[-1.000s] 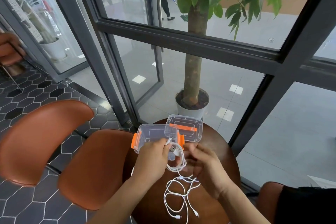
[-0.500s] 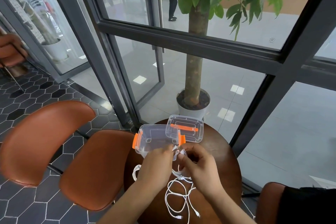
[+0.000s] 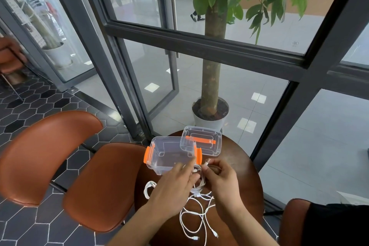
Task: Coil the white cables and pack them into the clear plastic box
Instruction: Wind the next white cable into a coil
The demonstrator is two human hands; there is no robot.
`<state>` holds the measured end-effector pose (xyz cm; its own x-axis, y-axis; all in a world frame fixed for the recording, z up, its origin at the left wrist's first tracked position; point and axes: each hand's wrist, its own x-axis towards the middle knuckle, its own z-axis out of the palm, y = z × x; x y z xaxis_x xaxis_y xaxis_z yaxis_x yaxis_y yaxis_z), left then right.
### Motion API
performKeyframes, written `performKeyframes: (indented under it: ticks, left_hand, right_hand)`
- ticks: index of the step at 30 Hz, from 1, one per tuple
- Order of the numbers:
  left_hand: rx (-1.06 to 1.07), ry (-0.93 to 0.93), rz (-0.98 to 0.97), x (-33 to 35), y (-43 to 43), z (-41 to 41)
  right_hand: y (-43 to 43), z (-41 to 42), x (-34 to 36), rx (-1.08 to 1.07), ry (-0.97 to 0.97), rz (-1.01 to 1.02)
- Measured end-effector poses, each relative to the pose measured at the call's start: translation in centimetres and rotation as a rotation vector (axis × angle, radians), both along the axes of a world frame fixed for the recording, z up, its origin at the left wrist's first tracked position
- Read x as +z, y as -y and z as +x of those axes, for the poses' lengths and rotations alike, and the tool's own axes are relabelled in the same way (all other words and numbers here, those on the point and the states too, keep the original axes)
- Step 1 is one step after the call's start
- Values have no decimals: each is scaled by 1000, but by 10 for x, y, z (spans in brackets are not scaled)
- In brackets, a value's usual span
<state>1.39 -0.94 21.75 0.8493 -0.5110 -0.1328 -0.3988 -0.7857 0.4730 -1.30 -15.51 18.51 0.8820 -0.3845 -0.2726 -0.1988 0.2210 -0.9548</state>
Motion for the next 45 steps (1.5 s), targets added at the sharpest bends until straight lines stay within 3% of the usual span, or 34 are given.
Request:
performKeyframes:
  ticks: [4, 13, 18, 20, 25, 34, 36, 40, 45]
  left_hand:
    - [199, -103, -311, -4, 0, 5]
    - [351, -80, -481, -9, -1, 6]
    - [561, -444, -688, 0, -1, 10]
    - [573, -469, -672, 1, -1, 12]
    - [540, -241, -349, -14, -4, 13]
    - [433, -192, -442, -22, -5, 9]
    - [472, -182, -552, -24, -3, 2]
    - [394, 54, -591, -34, -4, -7]
    - [392, 22, -600, -34, -8, -3]
  right_hand:
    - [-2, -1, -1, 11, 43, 63]
    - [-1, -1, 5, 50, 85, -8]
    - [1, -2, 8, 66, 87, -41]
    - [-1, -4, 6, 77, 83, -94]
    - [-9, -11, 5, 142, 96, -238]
    - [-3, -5, 6, 176, 67, -390]
    - [-2, -3, 5, 154, 49, -354]
    - [-4, -1, 2, 95, 28, -290]
    - [-5, -4, 3, 93, 17, -224]
